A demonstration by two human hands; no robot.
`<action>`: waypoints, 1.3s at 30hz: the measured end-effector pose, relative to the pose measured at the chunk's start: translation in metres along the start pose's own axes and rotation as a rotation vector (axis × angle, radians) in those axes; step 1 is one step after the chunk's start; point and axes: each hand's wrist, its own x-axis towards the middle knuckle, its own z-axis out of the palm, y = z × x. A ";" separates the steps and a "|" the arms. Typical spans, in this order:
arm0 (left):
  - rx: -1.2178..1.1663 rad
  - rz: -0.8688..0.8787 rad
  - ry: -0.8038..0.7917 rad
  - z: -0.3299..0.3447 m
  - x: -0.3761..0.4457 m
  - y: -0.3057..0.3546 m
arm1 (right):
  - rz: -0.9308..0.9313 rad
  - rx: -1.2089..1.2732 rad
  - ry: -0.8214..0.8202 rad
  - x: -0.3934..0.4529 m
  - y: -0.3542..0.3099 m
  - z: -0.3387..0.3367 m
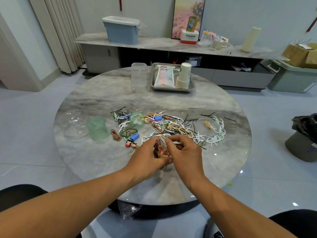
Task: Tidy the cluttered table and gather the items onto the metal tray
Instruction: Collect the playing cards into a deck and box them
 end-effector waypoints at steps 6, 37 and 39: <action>0.063 -0.044 0.025 0.003 0.000 -0.003 | 0.040 0.056 0.019 -0.001 -0.003 0.000; 0.045 -0.041 -0.092 -0.006 0.004 -0.009 | -0.108 -0.319 -0.214 -0.007 0.005 -0.007; 0.019 -0.044 -0.050 -0.015 0.010 -0.007 | -0.052 -0.246 -0.199 0.002 0.001 -0.006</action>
